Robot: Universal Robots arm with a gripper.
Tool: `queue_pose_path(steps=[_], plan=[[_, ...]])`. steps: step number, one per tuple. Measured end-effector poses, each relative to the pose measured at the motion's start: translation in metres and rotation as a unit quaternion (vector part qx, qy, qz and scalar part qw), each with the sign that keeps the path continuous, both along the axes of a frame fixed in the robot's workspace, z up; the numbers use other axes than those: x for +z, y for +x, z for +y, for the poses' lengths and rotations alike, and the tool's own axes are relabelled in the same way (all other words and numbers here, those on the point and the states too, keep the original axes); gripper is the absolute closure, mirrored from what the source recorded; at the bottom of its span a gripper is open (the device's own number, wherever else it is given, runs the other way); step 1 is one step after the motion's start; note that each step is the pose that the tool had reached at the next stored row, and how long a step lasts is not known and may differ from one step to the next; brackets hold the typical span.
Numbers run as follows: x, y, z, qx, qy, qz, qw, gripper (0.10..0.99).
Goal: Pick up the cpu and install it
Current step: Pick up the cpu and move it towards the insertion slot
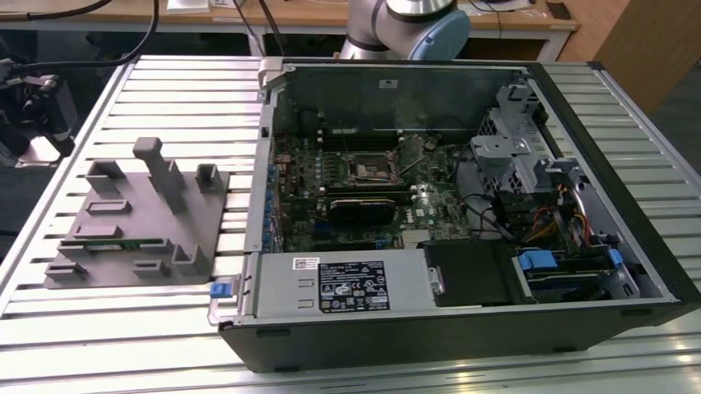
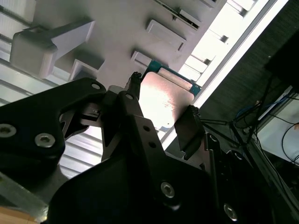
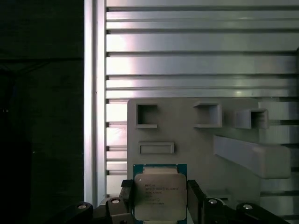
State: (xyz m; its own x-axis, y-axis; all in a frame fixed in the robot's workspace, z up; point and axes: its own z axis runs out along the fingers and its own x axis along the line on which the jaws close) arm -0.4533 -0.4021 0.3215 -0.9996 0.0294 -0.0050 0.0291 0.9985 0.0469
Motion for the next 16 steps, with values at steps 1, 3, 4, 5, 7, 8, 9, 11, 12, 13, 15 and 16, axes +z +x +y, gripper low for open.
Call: queue_pose_path(steps=[1, 3, 4, 5, 7, 8, 9, 11, 12, 13, 15, 16], plan=[[0.0012, 0.0, 0.0, 0.0, 0.0, 0.0, 1.0, 0.541], [0.0035, 0.0, 0.0001, 0.0, 0.0, 0.0, 1.0, 0.541], [0.0047, 0.0, 0.0001, 0.0, 0.0, 0.0, 1.0, 0.541], [0.0057, 0.0, 0.0001, 0.0, 0.0, 0.0, 1.0, 0.541], [0.008, 0.0, 0.0002, 0.0, 0.0, 0.0, 1.0, 0.541], [0.0091, 0.0, 0.0002, 0.0, 0.0, 0.0, 1.0, 0.541], [0.0102, 0.0, 0.0002, 0.0, 0.0, 0.0, 1.0, 0.541], [0.0124, 0.0, 0.0003, 0.0, 0.0, 0.0, 1.0, 0.541], [0.0134, 0.0, 0.0003, 0.0, 0.0, 0.0, 1.0, 0.541], [0.0145, 0.0, 0.0003, 0.0, 0.0, 0.0, 1.0, 0.541], [0.0168, 0.0, 0.0004, 0.0, 0.0, 0.0, 1.0, 0.541], [0.0179, 0.0, 0.0005, 0.0, 0.0, 0.0, 1.0, 0.541]])
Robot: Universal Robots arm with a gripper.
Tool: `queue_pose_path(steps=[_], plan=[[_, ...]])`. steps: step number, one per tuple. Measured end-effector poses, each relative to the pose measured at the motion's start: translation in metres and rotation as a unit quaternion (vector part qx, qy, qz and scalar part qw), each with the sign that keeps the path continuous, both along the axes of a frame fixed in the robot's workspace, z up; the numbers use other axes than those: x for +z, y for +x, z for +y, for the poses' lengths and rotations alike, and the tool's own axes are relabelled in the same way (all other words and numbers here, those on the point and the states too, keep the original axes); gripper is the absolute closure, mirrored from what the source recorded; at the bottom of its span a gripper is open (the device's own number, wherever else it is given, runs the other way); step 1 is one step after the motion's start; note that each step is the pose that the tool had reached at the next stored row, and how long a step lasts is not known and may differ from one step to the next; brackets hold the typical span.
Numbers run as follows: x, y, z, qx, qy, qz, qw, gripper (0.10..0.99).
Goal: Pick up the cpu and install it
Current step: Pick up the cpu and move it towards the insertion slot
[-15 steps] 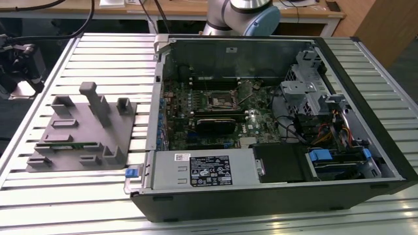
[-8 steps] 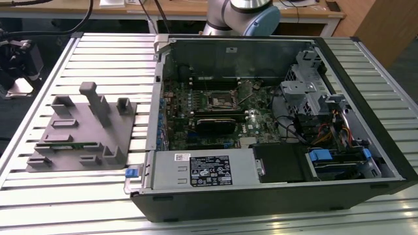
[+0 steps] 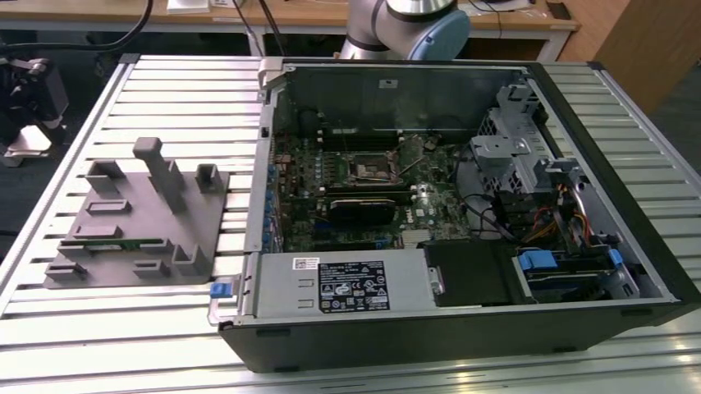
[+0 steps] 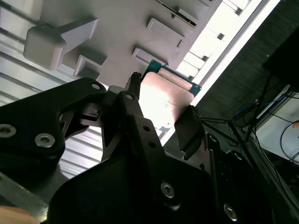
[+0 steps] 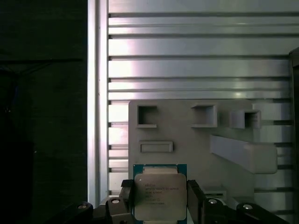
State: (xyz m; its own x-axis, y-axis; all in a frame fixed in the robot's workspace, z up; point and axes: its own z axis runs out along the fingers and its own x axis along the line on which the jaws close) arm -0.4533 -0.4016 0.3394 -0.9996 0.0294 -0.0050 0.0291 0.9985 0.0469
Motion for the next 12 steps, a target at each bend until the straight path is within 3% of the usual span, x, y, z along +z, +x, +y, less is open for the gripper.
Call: queue_pose_path(steps=[12], plan=[[0.0167, 0.0, 0.0004, 0.0, 0.0, 0.0, 1.0, 0.541]])
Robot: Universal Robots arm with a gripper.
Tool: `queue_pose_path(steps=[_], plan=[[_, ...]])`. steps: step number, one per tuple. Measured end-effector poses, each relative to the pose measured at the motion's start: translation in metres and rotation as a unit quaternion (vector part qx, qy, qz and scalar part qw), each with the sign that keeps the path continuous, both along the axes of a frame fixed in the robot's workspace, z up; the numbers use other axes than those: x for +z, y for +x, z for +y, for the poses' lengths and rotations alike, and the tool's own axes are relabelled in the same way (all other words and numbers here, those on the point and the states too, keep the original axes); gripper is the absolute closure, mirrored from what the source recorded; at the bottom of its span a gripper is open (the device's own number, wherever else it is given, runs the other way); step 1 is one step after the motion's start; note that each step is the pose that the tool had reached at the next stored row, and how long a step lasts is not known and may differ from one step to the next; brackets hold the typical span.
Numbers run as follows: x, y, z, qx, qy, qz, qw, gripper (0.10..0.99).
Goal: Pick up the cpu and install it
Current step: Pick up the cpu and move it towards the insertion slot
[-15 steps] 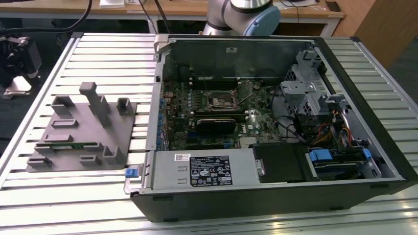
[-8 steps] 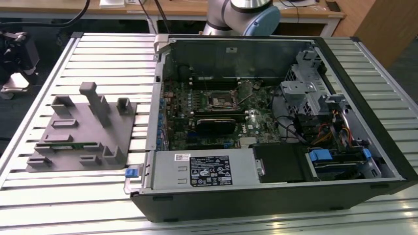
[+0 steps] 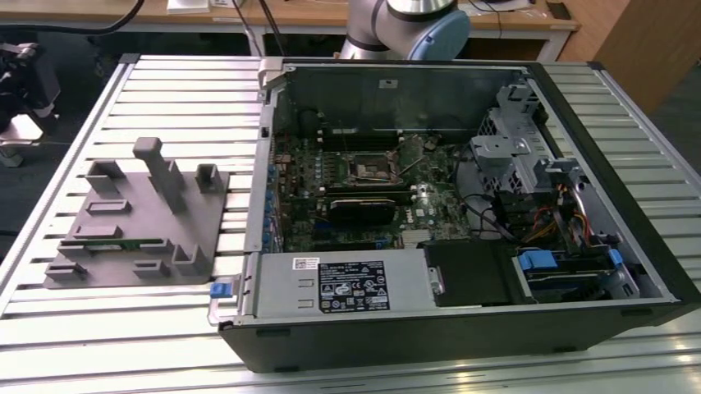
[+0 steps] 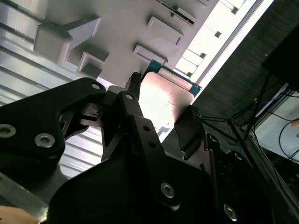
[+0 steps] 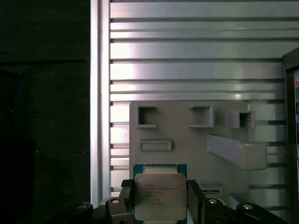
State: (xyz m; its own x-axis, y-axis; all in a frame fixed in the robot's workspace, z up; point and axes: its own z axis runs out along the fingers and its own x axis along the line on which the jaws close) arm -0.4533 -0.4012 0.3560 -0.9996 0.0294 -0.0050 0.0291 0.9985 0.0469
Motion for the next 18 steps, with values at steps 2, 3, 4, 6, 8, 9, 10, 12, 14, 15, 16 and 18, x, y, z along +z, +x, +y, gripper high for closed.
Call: queue_pose_path(steps=[2, 3, 4, 6, 8, 9, 10, 12, 14, 15, 16, 18], plan=[[0.0036, 0.0, 0.0, 0.0, 0.0, 0.0, 1.0, 0.541], [0.0057, 0.0, 0.0, 0.0, 0.0, 0.0, 1.0, 0.541], [0.0078, 0.0, 0.0001, 0.0, 0.0, 0.0, 1.0, 0.541], [0.012, 0.0, 0.0002, 0.0, 0.0, 0.0, 1.0, 0.541], [0.0161, 0.0, 0.0003, 0.0, 0.0, 0.0, 1.0, 0.541], [0.0183, 0.0, 0.0003, 0.0, 0.0, 0.0, 1.0, 0.541], [0.0202, 0.0, 0.0004, 0.0, 0.0, 0.0, 1.0, 0.541], [0.0244, 0.0, 0.0005, 0.0, 0.0, 0.0, 1.0, 0.541], [0.0314, 0.0, 0.0008, 0.0, 0.0, 0.0, 1.0, 0.541], [0.0337, 0.0, 0.0009, 0.0, 0.0, 0.0, 1.0, 0.541], [0.036, 0.0, 0.001, 0.0, 0.0, 0.0, 1.0, 0.541], [0.0404, 0.0, 0.0011, 0.0, 0.0, 0.0001, 1.0, 0.541]])
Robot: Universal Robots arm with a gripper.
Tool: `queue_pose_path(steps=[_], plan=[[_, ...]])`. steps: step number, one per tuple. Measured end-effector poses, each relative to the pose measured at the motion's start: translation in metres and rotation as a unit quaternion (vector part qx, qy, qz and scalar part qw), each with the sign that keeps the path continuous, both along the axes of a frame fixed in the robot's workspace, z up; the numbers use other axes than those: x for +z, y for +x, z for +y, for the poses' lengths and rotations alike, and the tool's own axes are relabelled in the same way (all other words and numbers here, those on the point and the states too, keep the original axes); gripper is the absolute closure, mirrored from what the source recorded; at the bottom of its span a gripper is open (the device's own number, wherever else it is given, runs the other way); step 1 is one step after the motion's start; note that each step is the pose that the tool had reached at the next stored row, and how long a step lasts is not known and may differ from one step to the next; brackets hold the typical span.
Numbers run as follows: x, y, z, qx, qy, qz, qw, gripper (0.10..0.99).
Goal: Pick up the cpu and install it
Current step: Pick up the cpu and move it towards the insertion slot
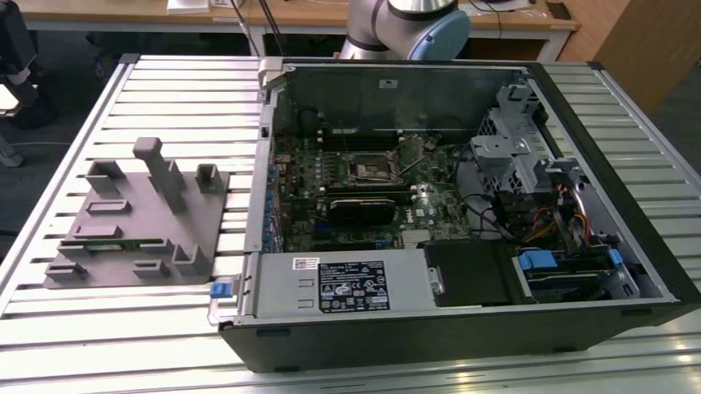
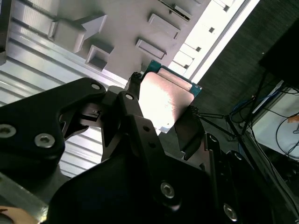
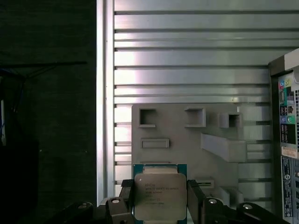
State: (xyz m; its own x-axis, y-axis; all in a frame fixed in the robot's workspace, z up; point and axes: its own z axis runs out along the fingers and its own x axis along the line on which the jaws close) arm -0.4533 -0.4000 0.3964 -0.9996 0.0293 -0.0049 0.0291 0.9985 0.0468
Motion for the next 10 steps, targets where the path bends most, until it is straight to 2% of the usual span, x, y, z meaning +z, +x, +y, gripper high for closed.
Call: queue_pose_path(steps=[5, 10], plan=[[0.0044, 0.0008, 0.0001, 0.0, 0.0001, -0.0001, 1.0, 0.541], [0.0049, 0.0087, 0.0001, 0.0, 0.0001, 0.0001, 1.0, 0.541]])
